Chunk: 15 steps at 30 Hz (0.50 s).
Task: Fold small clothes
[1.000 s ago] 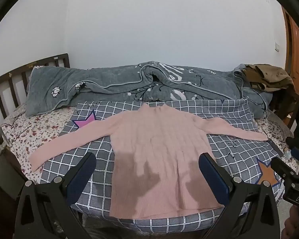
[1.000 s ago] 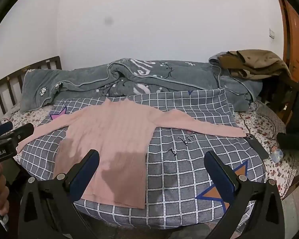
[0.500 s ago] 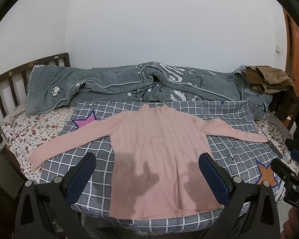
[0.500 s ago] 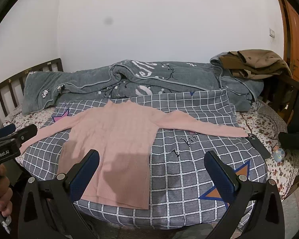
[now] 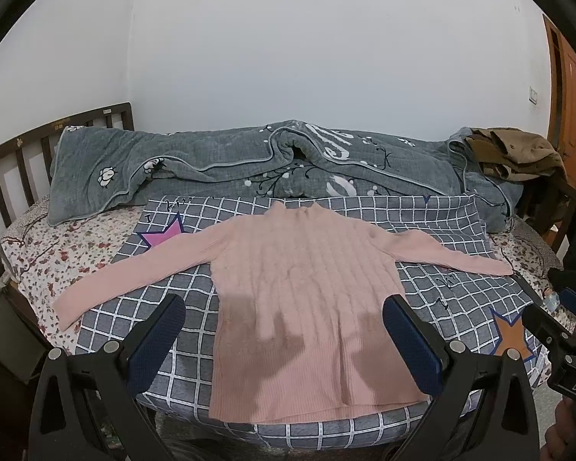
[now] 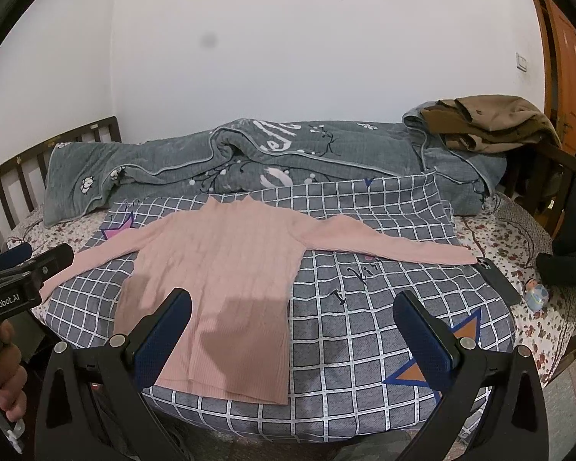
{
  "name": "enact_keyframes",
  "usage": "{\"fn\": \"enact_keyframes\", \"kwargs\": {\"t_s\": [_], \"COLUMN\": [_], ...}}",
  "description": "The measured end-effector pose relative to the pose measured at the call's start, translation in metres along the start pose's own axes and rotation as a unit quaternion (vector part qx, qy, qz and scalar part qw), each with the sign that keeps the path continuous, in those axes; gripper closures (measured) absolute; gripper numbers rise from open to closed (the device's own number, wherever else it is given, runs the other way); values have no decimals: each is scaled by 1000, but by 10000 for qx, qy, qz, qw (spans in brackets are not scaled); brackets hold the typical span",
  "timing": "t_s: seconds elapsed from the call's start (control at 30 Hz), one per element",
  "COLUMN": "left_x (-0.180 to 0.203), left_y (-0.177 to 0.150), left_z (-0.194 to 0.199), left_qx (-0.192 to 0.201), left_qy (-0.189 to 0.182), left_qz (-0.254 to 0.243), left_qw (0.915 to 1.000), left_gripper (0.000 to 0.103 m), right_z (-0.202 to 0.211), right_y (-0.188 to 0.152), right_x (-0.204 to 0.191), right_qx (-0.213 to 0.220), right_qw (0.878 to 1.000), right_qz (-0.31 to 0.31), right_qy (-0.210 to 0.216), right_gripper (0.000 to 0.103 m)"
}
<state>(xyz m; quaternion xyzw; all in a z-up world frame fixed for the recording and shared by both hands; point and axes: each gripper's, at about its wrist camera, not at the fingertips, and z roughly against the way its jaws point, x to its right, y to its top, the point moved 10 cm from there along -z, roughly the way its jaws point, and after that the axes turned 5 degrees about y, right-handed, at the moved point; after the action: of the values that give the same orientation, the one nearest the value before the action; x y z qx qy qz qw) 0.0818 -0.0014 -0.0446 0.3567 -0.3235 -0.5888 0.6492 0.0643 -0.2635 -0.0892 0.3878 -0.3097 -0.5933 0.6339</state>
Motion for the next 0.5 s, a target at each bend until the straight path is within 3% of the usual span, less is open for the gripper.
{"fn": "enact_keyframes", "kwargs": {"t_s": [0.5], "left_x": [2], "left_y": [-1], "left_z": [1], "left_qx": [6], "left_qy": [-12], "left_qz": [-4], "left_qw": [10000], "left_gripper": [0], "right_z": [3], "right_y": [0], "right_x": [-7], "right_qx": [12], "right_qw": [10000], "right_qz": [15], "right_qy": [22], "right_gripper": [0]}}
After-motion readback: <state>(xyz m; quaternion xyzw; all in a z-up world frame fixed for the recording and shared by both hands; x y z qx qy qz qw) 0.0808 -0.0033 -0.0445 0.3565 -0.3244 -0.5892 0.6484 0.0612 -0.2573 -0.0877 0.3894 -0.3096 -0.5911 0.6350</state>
